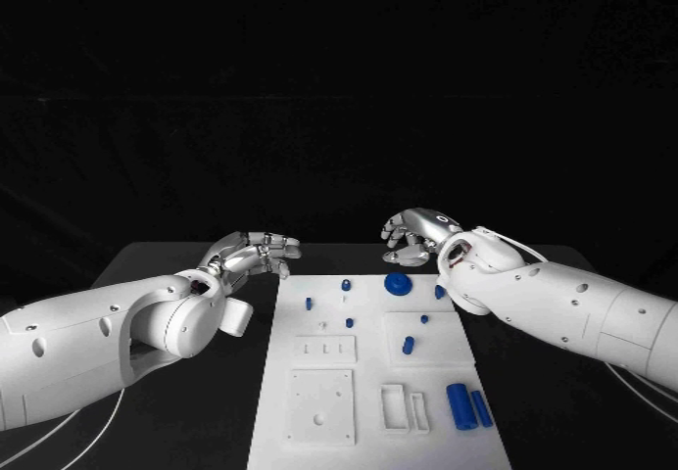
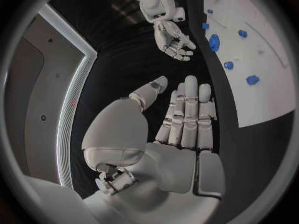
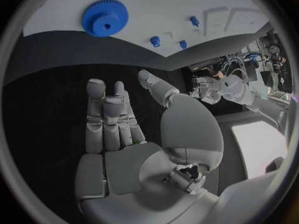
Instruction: Assemble the parts on the task board
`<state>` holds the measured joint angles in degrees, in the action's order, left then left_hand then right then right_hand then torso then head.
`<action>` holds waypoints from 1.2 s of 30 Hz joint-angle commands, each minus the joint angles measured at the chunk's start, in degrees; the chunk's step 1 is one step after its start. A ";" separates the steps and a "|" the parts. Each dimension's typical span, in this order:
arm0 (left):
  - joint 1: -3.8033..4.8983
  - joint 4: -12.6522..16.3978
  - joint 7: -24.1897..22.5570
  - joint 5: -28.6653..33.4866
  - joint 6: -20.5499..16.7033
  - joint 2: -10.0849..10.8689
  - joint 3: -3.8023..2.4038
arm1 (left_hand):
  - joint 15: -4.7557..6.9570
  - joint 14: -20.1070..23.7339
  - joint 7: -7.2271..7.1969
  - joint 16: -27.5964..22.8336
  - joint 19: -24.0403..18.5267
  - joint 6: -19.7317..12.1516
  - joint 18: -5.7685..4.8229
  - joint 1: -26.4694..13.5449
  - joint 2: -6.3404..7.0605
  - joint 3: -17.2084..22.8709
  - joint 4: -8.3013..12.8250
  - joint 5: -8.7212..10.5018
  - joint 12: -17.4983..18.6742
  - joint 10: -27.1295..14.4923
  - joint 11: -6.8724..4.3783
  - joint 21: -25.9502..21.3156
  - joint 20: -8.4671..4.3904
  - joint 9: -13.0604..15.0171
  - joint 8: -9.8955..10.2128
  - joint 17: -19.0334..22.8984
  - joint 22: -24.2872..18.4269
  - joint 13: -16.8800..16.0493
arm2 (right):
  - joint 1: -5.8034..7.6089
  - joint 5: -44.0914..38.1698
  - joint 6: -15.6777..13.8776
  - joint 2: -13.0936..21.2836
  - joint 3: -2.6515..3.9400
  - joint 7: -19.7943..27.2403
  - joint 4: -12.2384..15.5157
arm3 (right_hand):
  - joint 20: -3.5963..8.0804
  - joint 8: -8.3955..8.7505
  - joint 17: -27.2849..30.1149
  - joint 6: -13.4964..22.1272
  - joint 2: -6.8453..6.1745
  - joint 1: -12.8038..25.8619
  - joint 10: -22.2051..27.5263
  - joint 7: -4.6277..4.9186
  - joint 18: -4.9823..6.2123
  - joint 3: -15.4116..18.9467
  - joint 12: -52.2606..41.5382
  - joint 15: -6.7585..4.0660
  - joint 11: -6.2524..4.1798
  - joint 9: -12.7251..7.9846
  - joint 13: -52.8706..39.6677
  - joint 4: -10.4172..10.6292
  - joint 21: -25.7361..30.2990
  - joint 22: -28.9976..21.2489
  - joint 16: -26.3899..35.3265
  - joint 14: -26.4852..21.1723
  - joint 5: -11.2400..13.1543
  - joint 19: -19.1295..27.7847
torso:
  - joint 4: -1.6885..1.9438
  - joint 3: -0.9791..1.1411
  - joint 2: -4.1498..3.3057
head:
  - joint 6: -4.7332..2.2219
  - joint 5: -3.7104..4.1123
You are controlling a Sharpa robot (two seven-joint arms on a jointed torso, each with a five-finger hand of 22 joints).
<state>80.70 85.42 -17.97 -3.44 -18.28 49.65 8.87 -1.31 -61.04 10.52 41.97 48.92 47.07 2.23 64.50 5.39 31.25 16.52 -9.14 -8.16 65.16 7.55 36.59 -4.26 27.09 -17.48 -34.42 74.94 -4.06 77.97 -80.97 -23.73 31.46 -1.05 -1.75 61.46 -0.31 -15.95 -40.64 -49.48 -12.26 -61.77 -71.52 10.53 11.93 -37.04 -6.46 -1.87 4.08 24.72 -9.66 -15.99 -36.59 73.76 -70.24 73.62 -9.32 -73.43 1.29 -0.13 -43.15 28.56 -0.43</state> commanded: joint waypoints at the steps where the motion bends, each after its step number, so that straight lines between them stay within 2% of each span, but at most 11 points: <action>1: 0.10 0.18 -1.21 0.72 1.63 0.05 -0.05 | -0.07 0.45 -0.08 0.21 -0.54 -0.36 1.36 -0.03 0.43 0.09 -0.23 0.03 0.34 -0.21 -0.04 0.23 -0.04 0.06 0.30 0.09 0.92 -0.04 | 0.06 5.11 4.40 1.09 0.04 0.73 -0.25 | 0.38 -0.51 -0.14 -0.66 0.65 -0.39 -6.26 -1.30 3.07 1.27 -4.02 -1.56 -1.14 0.35 -3.43 -0.46 0.16 0.16 -0.31 0.01 -0.11 0.06 | -0.52 0.18 0.34 | -0.05 0.07; 3: 0.10 0.10 -1.22 0.73 1.57 0.06 -0.04 | -0.07 0.45 -0.08 0.22 -0.55 -0.36 1.36 -0.04 0.38 0.11 -0.24 0.01 0.34 -0.21 -0.04 0.24 -0.05 0.06 0.30 0.11 0.91 -0.04 | 0.06 4.88 6.31 1.57 0.04 0.48 -0.48 | 0.34 -0.80 -0.31 -1.00 0.48 -0.53 -8.01 -2.03 3.06 2.50 -7.66 -2.52 -1.97 0.54 -7.82 -0.45 0.24 0.08 -0.45 -0.04 -0.20 -0.20 | -0.66 0.23 0.41 | -0.18 0.06; 5: 0.10 0.01 -1.19 0.86 1.68 0.05 -0.04 | -0.06 0.45 -0.08 0.23 -0.56 -0.36 1.37 -0.04 0.33 0.12 -0.24 -0.01 0.33 -0.20 -0.04 0.24 -0.05 0.07 0.30 0.12 0.90 -0.04 | 0.06 4.60 8.50 2.02 0.04 0.03 -0.63 | 0.84 -0.88 -0.25 -1.13 0.78 -1.00 -3.25 -3.40 3.06 6.01 -23.87 -3.72 -3.33 0.73 -26.94 -0.47 1.35 -0.74 0.04 -0.18 -1.30 -0.52 | -0.83 0.32 0.54 | -0.09 -0.10; 6: 0.10 0.06 -1.17 0.88 1.73 0.08 -0.04 | -0.06 0.45 -0.08 0.23 -0.56 -0.36 1.37 -0.04 0.32 0.12 -0.24 -0.01 0.33 -0.20 -0.04 0.24 -0.05 0.07 0.30 0.12 0.90 -0.04 | 0.06 4.23 9.27 2.09 0.04 -0.14 -0.67 | 0.84 -0.51 -1.58 -1.19 1.44 -1.24 7.35 -3.28 3.02 6.99 -45.58 -1.39 -2.91 0.46 -47.83 0.60 0.62 -0.01 -1.73 0.74 -2.31 -1.30 | -0.83 0.35 0.57 | -0.08 -0.10; 7: 0.10 0.10 -1.17 0.88 1.77 0.13 -0.03 | -0.06 0.46 -0.08 0.23 -0.57 -0.36 1.37 -0.04 0.33 0.12 -0.24 -0.01 0.33 -0.19 -0.04 0.24 -0.05 0.07 0.30 0.13 0.90 -0.04 | 0.06 3.67 10.13 2.08 0.04 -0.24 -0.81 | 0.93 -0.30 -1.91 -0.99 1.35 -0.97 9.59 -2.45 3.07 7.01 -46.83 -2.91 -2.54 0.32 -49.21 -0.16 0.32 0.41 -1.87 0.22 -2.09 -1.20 | -0.89 0.42 0.58 | -0.08 -0.13; 9: 0.10 0.11 -1.18 0.88 1.82 0.11 -0.03 | -0.06 0.46 -0.08 0.24 -0.57 -0.36 1.37 -0.05 0.33 0.12 -0.23 -0.01 0.33 -0.19 -0.05 0.24 -0.05 0.07 0.30 0.13 0.90 -0.04 | 0.04 3.00 11.41 1.91 0.04 -0.42 -1.08 | 1.38 0.18 -3.77 -0.51 1.39 -0.37 9.78 -2.51 3.07 7.65 -52.63 -2.81 -2.54 0.00 -53.12 -0.59 -1.26 1.78 -3.78 0.17 -2.93 -2.05 | -1.03 0.59 0.57 | -0.04 -0.18; 13: 0.09 0.07 -1.27 0.88 1.93 -0.05 -0.02 | -0.07 0.47 -0.08 0.26 -0.59 -0.36 1.36 -0.13 0.33 0.09 -0.25 0.02 0.33 -0.19 -0.04 0.26 -0.04 0.08 0.30 0.16 0.89 -0.05 | 0.04 2.08 13.89 1.47 0.01 -1.25 -1.89 | 1.96 0.71 -6.58 0.16 1.56 0.79 9.70 -1.97 3.07 9.31 -58.32 -2.49 -2.08 -0.34 -56.59 -0.60 -3.30 2.65 -6.17 -0.43 -4.75 -2.83 | -1.07 0.80 0.59 | -0.20 -0.06; 20: 0.07 0.10 -1.27 0.88 2.13 -0.29 -0.01 | -0.07 0.49 -0.08 0.27 -0.62 -0.36 1.36 -0.23 0.35 0.04 -0.26 0.08 0.33 -0.19 -0.04 0.27 -0.03 0.09 0.30 0.19 0.89 -0.05 | -0.52 1.74 15.37 -0.42 -0.21 -0.81 -4.06 | 2.47 2.10 -8.57 2.89 2.22 1.76 10.17 -2.03 3.07 11.41 -60.68 -2.50 -2.12 -0.99 -57.65 -0.62 -5.27 2.67 -7.16 -0.97 -4.74 -2.62 | -0.83 0.63 0.49 | -0.09 0.05; 26: 0.04 -0.21 -1.31 0.88 2.28 -0.59 0.01 | -0.07 0.49 -0.08 0.29 -0.63 -0.37 1.36 -0.28 0.30 0.03 -0.28 0.11 0.34 -0.21 -0.03 0.28 -0.03 0.10 0.31 0.21 0.88 -0.05 | -1.37 0.93 16.75 -1.21 -0.40 -0.71 -4.63 | 3.00 1.68 -9.67 2.42 3.46 0.69 9.97 -1.95 3.07 11.22 -61.95 -2.43 -2.04 -0.83 -57.94 -0.62 -6.47 2.64 -7.52 -0.98 -6.45 -2.25 | -0.64 0.89 0.41 | 0.36 -0.15; 31: 0.04 -0.21 -1.27 0.88 2.26 -0.63 0.01 | -0.07 0.49 -0.07 0.31 -0.64 -0.38 1.36 -0.31 0.25 0.03 -0.29 0.12 0.35 -0.22 -0.03 0.29 -0.03 0.10 0.32 0.23 0.88 -0.04 | -1.82 0.93 16.61 -1.61 -0.44 -0.65 -5.16 | 3.00 1.63 -10.13 2.40 3.60 1.06 9.98 -1.87 3.07 11.45 -62.40 -2.34 -1.96 -0.84 -57.98 -0.57 -7.03 2.61 -7.59 -1.00 -6.31 -2.09 | -0.59 0.78 0.28 | 0.34 -0.24; 36: 0.04 -0.23 -1.22 0.80 2.26 -0.64 0.01 | -0.08 0.50 -0.07 0.32 -0.65 -0.41 1.36 -0.35 0.27 0.01 -0.28 0.13 0.37 -0.26 -0.02 0.30 -0.03 0.10 0.34 0.25 0.87 -0.04 | -2.10 0.89 16.47 -2.13 -0.45 -0.83 -6.14 | 2.92 1.49 -10.37 2.19 4.00 1.14 9.68 -1.84 3.07 11.39 -62.84 -2.32 -1.93 -0.80 -58.18 -0.56 -7.31 2.58 -7.51 -1.03 -6.00 -1.88 | -0.59 0.97 0.23 | 0.42 -0.44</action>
<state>80.68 85.14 -18.39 -2.80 -17.02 49.14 8.91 -1.31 -61.04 10.50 41.97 48.61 47.05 2.24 64.50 5.39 31.25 16.52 -9.14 -8.16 65.09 7.45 36.59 -4.38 27.12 -17.48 -34.25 74.92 -4.06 75.99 -79.27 -8.29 29.43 -1.51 -2.51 55.63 2.30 -14.09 -50.94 -46.70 -8.88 -60.78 -61.33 8.43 12.77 -25.59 -69.12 -4.38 2.15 23.84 -67.79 -16.54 -43.71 74.94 -77.61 72.84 -15.53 -75.44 0.69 0.73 -42.88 28.91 -0.79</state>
